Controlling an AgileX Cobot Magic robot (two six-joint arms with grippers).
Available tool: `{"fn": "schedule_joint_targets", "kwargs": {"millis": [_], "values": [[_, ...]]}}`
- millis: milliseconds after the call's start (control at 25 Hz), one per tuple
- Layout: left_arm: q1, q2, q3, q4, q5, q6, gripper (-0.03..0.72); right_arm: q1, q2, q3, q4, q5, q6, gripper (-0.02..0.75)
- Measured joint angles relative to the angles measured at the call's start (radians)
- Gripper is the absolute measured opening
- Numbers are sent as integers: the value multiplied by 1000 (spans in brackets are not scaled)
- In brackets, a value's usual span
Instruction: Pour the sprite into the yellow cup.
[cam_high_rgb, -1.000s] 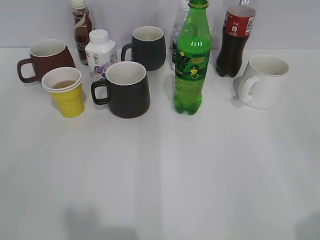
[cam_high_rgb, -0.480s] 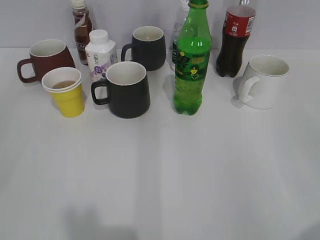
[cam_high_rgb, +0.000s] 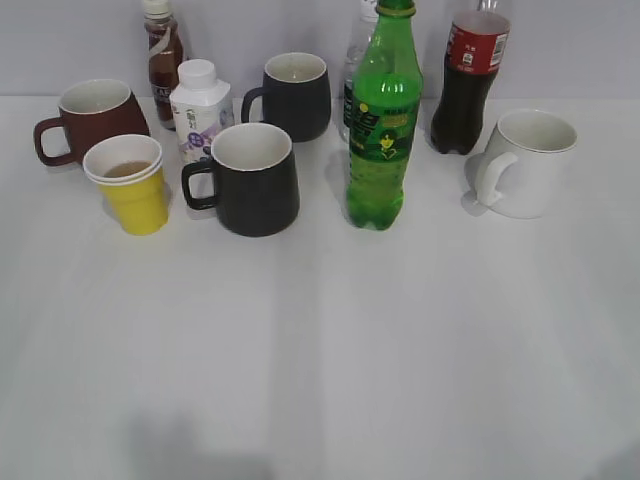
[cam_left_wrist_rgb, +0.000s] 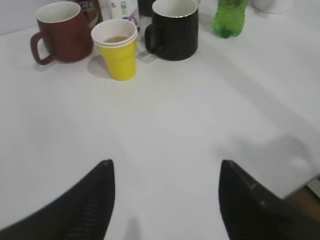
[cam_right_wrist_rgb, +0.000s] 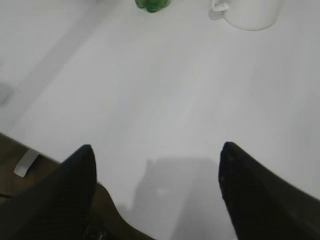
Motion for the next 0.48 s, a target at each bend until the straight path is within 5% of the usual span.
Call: {"fn": "schedule_joint_targets", "kwargs": {"millis": [80,320,480], "values": [[57,0,0,0,0,0,498,-71,3,0,2,0,0,571],[373,0,0,0,-1,1,498,-387,-13,0,2,-1,0,571],[450,0,0,0,-2,1,498,-424,-63,0,2,-5,0,571]]}}
